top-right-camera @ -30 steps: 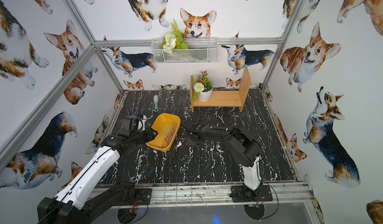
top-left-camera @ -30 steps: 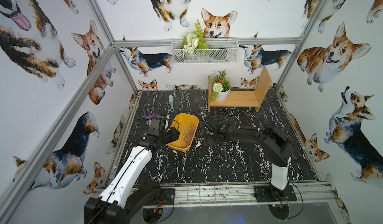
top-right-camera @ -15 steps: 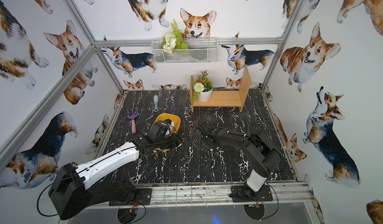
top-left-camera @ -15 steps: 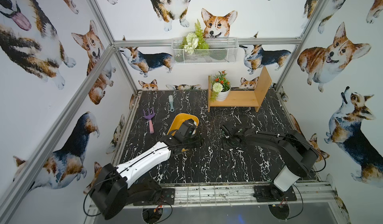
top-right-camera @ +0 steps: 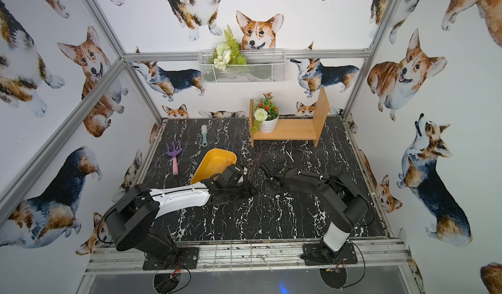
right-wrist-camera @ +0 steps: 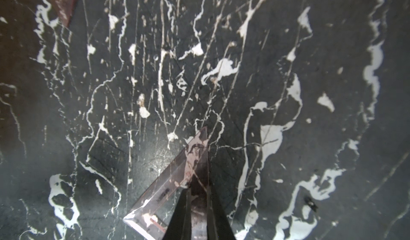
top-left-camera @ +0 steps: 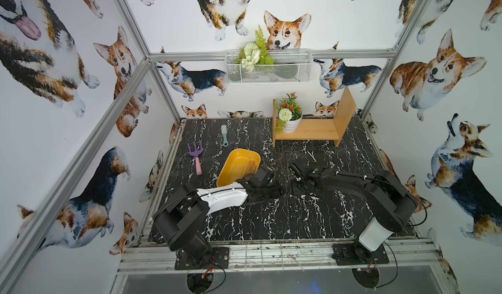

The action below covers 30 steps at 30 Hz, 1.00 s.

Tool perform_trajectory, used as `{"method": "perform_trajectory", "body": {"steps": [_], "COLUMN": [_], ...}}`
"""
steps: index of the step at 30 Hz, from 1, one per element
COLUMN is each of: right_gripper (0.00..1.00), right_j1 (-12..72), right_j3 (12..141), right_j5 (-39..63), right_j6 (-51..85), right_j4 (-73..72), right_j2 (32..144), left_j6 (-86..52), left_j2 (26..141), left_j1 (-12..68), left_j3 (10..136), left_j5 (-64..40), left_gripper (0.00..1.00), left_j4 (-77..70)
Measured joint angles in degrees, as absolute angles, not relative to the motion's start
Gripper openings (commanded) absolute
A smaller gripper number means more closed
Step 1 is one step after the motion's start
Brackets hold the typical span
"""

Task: Put the scattered rulers into the storage box
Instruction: Pick up the ruler from the center of the board.

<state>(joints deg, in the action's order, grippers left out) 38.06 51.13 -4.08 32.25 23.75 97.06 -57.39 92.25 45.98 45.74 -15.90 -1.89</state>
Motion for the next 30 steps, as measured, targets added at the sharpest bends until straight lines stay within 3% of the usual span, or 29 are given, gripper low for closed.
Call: {"method": "perform_trajectory", "body": {"steps": [12, 23, 30], "right_gripper": [0.08, 0.07, 0.07], "right_j1": [37.6, 37.1, 36.7], "right_j3": [50.0, 47.4, 46.2], "right_j5": [-3.6, -0.9, 0.8], "right_j6": [32.2, 32.2, 32.2], "right_j4": [21.9, 8.6, 4.7], "right_j2": [97.0, 97.7, 97.9], "left_j6": [-64.4, -70.5, -70.4], "left_j2": [100.6, 106.1, 104.7], "left_j1": [47.0, 47.9, 47.9], "left_j3": [43.5, 41.3, 41.2], "left_j5": [-19.3, -22.1, -20.0], "left_gripper": [0.38, 0.37, 0.35], "left_j4": [-14.3, -29.8, -28.2]}}
